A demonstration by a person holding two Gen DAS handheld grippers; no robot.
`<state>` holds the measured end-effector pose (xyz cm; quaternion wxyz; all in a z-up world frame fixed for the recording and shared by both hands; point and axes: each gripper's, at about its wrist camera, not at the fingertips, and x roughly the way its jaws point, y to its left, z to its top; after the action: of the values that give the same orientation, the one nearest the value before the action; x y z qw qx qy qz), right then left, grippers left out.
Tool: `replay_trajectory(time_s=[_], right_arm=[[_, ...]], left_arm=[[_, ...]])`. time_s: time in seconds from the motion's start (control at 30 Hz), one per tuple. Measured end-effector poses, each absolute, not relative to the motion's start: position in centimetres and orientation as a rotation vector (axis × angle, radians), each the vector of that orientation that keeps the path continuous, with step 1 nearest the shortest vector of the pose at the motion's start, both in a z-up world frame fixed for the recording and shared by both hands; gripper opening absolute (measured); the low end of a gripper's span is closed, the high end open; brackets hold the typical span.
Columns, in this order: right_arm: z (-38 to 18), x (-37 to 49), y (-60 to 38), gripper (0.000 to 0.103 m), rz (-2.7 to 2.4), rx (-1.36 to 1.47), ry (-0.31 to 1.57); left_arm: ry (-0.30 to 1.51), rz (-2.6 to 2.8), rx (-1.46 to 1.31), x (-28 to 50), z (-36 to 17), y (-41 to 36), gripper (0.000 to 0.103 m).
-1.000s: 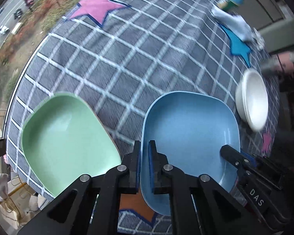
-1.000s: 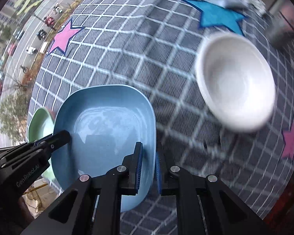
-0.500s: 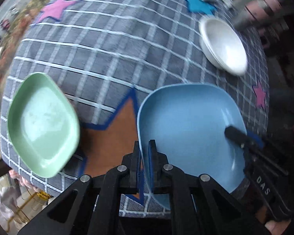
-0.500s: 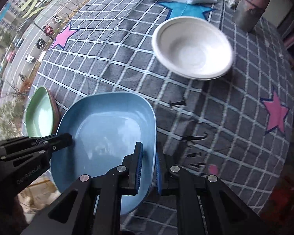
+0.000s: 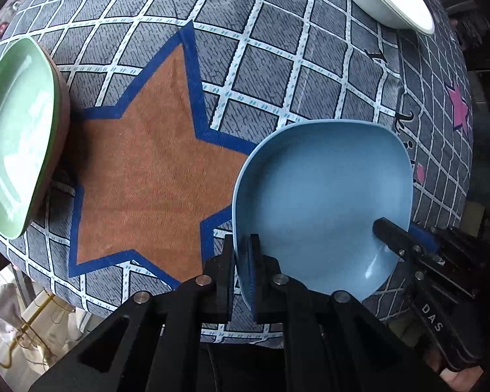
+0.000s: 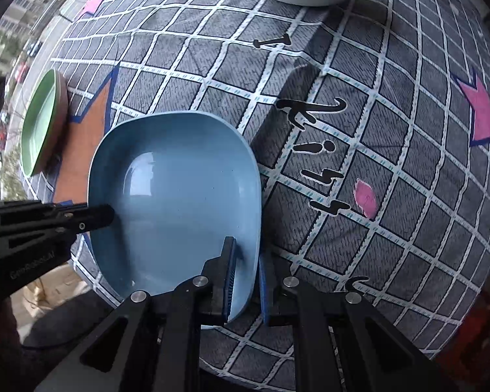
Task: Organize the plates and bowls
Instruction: 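Lift the blue plate with both grippers and carry it toward the green plate, then lower the blue plate onto the green plate with both grippers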
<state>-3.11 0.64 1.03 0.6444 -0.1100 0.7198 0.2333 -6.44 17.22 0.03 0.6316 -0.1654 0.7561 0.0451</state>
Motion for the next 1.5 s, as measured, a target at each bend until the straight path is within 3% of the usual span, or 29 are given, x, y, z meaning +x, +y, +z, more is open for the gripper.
replay_trajectory(time_s=[0.23,0.87,1.23,1.5], right_arm=[[0.9,-1.5,0.8,0.013,0.530,-0.222,1.685],[8.1,3.9,-1.5,0.013,0.592,-0.158,1.573],[10.8,4.5,0.4,0.013,0.605,-0.223,1.533],[11.4,1.7,6.8,0.013,0.634,-0.338,1.513]], left_arm=[[1.730,0.115,-0.341,-5.2,0.0,15.9,0.008],[1.551,0.195,-0.181,-1.8,8.7,11.7,0.009],[1.518,0.184,-0.207,-2.1,10.1,14.0,0.010],[1.518,0.218,-0.323,-4.2,10.2,20.0,0.010]])
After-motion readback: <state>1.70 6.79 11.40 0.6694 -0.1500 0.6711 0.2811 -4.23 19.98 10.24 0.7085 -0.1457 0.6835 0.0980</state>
